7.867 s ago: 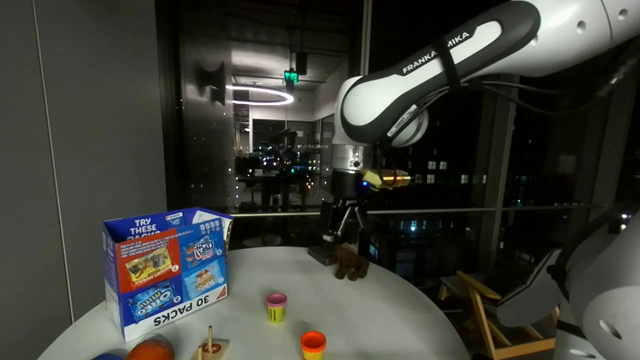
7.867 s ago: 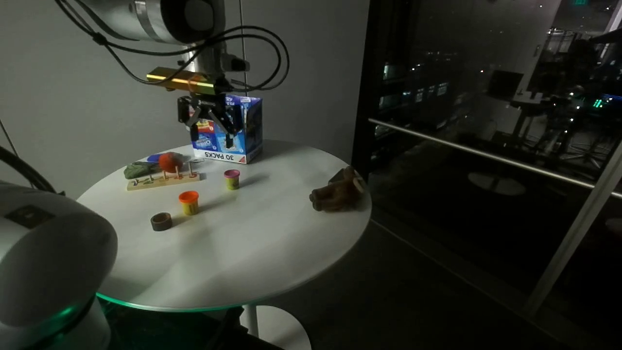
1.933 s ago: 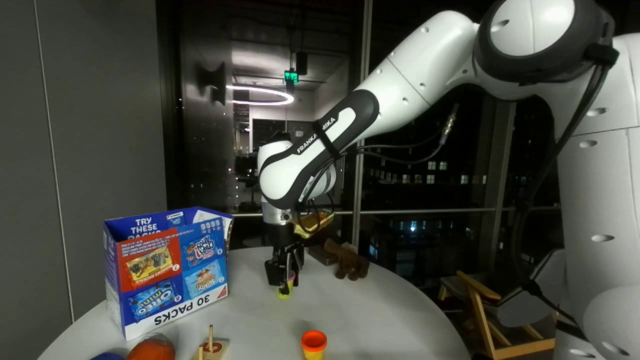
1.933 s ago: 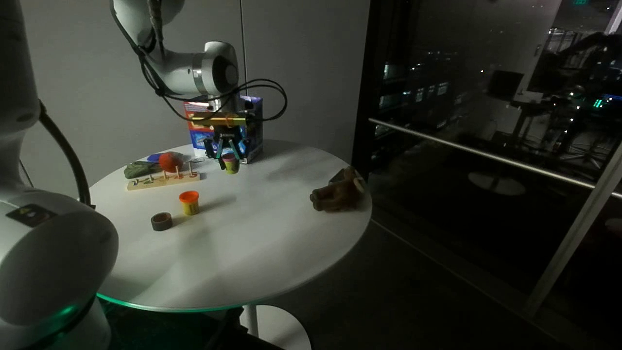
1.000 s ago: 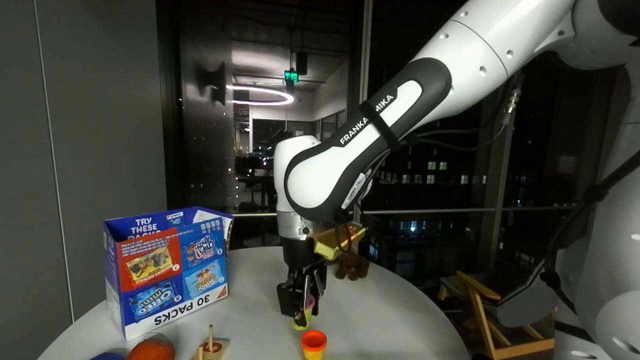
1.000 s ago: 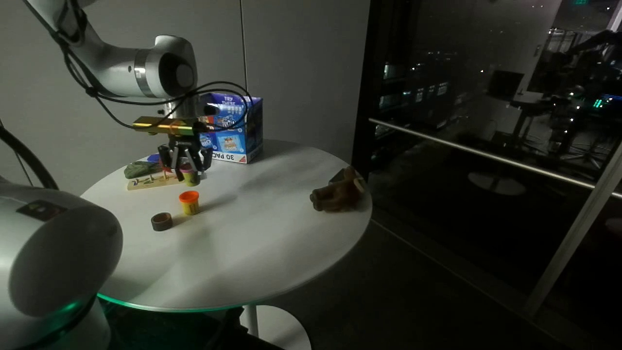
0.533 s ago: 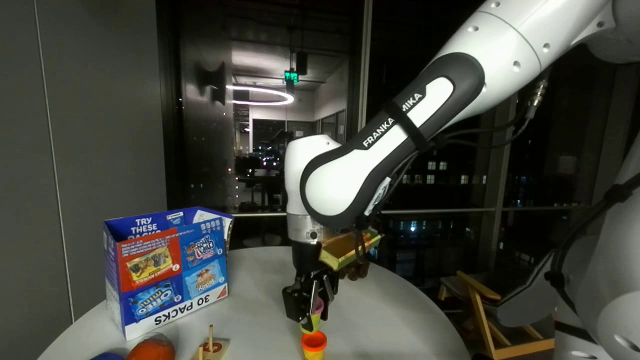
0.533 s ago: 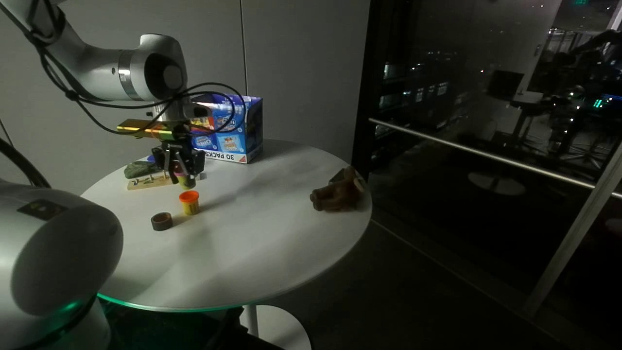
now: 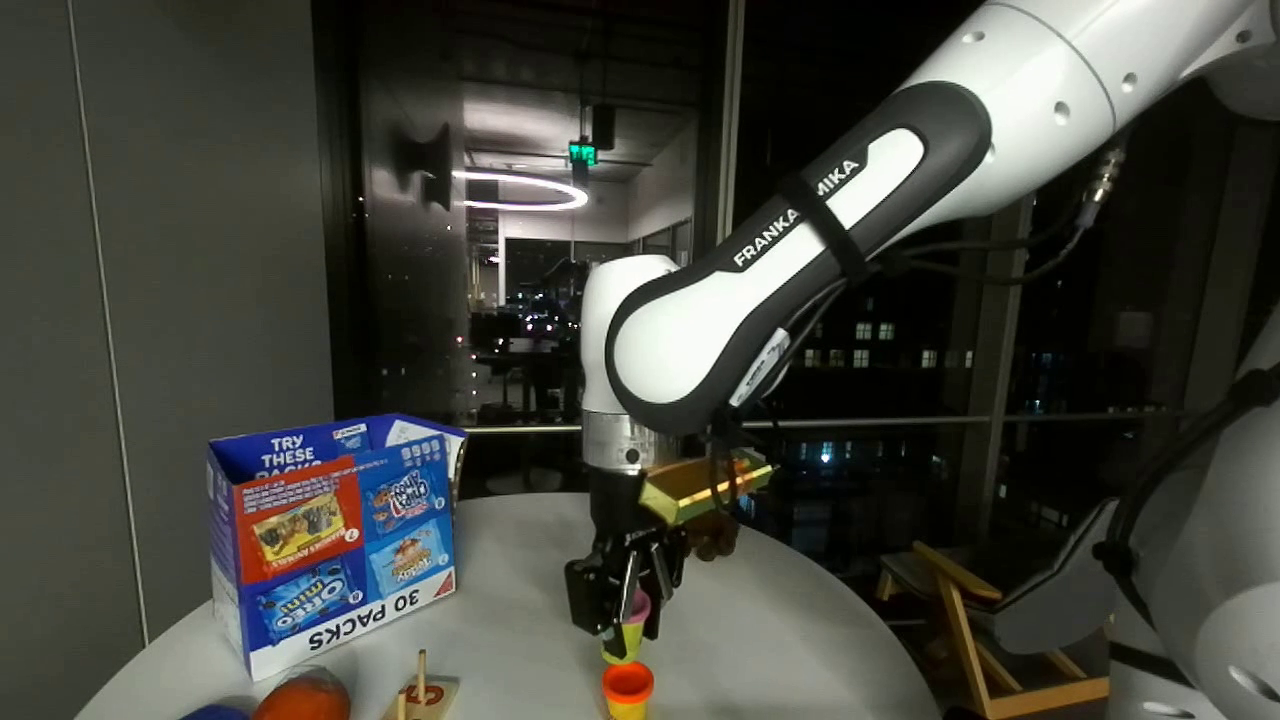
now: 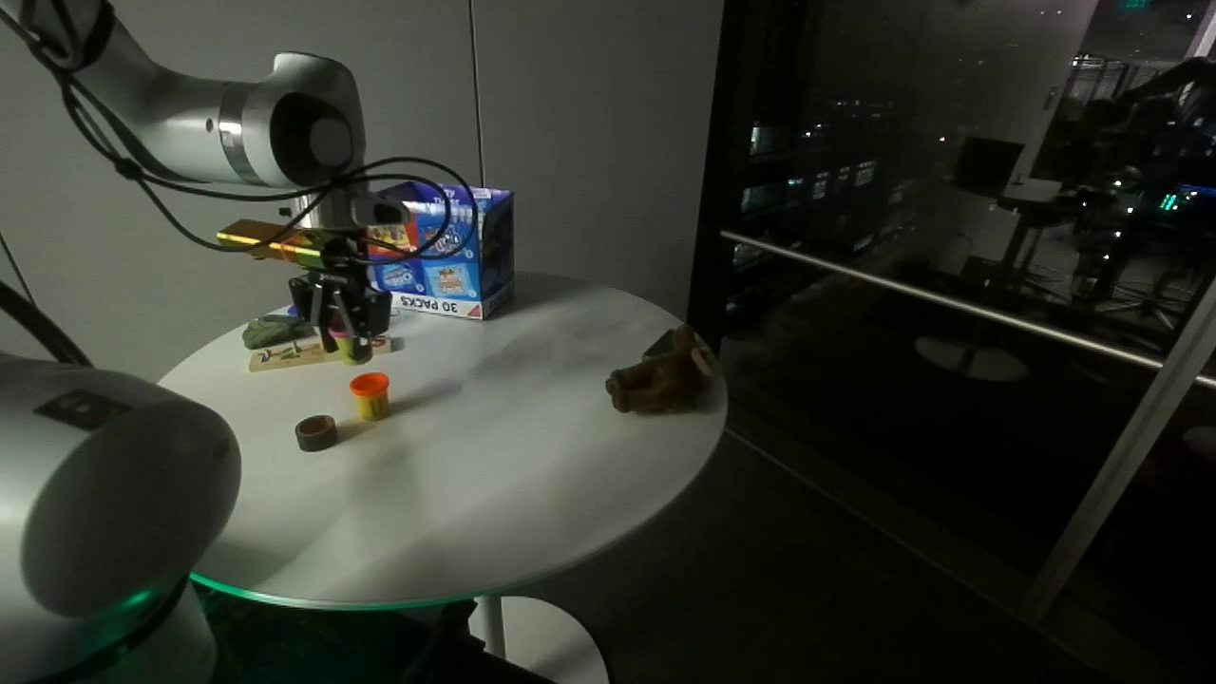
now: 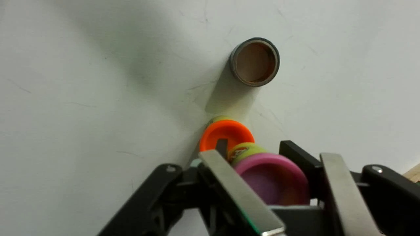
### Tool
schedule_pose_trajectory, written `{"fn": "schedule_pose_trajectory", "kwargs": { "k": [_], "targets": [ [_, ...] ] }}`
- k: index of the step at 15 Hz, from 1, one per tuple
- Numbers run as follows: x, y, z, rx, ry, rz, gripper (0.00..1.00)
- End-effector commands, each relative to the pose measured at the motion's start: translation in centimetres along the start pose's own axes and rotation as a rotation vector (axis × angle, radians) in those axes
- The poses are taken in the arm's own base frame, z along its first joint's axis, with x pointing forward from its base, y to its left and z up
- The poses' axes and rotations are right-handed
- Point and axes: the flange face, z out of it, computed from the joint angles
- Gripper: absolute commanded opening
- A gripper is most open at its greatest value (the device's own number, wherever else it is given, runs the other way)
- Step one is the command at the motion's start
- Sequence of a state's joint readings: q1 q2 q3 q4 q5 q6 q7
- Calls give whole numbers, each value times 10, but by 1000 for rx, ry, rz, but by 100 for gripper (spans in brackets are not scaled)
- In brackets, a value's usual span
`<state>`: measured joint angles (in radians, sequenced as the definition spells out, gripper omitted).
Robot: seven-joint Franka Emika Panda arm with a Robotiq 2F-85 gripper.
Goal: Stack three objects
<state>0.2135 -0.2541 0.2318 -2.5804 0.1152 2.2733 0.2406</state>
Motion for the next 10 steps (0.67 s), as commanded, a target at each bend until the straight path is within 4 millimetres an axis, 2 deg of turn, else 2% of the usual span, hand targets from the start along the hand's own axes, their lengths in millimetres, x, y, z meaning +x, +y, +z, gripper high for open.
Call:
{"fn": "schedule_pose_trajectory", "kwargs": {
  "k": [1, 10],
  "targets": [
    [-4, 2, -4, 29, -22, 21, 20],
    [2, 7, 7, 30, -36, 35, 20]
  ]
}}
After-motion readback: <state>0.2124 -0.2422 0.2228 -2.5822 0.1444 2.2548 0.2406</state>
